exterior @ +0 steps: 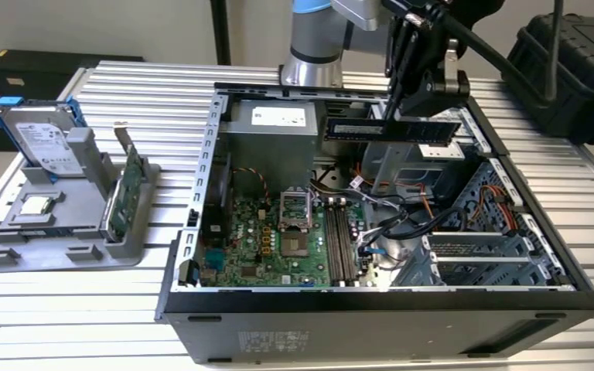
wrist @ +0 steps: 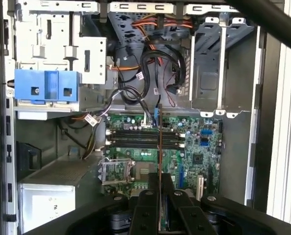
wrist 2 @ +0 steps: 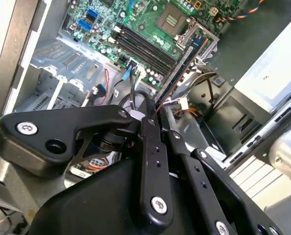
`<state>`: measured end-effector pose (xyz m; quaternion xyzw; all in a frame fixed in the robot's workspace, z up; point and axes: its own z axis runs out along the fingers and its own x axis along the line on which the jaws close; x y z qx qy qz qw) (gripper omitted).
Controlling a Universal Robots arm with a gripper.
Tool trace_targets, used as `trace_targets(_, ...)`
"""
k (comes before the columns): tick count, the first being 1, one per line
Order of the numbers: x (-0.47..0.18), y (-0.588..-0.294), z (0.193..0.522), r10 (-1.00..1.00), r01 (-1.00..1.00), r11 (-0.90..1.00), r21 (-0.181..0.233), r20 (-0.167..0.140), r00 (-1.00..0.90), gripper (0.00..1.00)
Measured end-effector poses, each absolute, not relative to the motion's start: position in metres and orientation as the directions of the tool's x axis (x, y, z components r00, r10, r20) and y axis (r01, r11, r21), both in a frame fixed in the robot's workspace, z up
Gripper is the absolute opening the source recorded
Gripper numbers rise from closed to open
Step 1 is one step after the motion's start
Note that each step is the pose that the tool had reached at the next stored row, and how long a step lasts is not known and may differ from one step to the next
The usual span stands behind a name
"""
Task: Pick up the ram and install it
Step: 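Insert the ram into the slot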
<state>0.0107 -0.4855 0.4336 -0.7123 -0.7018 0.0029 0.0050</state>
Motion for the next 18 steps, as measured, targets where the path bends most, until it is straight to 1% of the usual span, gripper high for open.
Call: trace_targets(18, 0.0107, -0.4855, 0.4334, 0.961, 0.960, -0.278, -0.011, 0.003, 0.278, 0.00)
